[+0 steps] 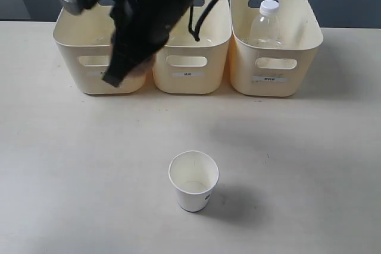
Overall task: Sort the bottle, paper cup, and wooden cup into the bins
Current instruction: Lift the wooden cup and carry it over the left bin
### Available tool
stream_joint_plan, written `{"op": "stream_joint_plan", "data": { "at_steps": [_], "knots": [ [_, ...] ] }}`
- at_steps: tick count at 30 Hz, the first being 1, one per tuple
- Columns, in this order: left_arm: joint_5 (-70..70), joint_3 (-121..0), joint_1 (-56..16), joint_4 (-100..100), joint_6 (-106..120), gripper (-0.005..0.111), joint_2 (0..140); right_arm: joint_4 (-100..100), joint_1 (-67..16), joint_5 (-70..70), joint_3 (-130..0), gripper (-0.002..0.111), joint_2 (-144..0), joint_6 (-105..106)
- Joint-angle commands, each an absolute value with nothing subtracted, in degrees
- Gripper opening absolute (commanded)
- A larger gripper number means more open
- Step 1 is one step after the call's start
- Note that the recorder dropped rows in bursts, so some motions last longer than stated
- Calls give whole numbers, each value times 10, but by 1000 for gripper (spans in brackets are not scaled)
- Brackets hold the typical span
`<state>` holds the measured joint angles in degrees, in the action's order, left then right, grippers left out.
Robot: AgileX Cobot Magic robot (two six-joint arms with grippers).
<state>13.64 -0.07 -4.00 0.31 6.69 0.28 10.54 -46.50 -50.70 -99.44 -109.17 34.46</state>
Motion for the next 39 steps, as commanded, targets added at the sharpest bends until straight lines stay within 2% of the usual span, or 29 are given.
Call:
{"op": "stream_joint_plan", "data": {
  "at_steps": [1,11,19,31,39],
  "knots": [
    [137,0,-42,3,66,0,0,103,-480,-472,-1060,-1,-1080,354],
    [137,0,-42,3,66,0,0,77,-479,-442,-1256,-1,-1197,353],
    [137,0,-42,3,66,0,0,77,-434,-443,-1422,-1,-1352,248],
    [137,0,-42,3,66,0,0,112,-411,-379,-1454,-1,-1470,248],
    [137,0,-42,3,66,0,0,119,-404,-366,-1454,-1,-1494,246]
  ]
}}
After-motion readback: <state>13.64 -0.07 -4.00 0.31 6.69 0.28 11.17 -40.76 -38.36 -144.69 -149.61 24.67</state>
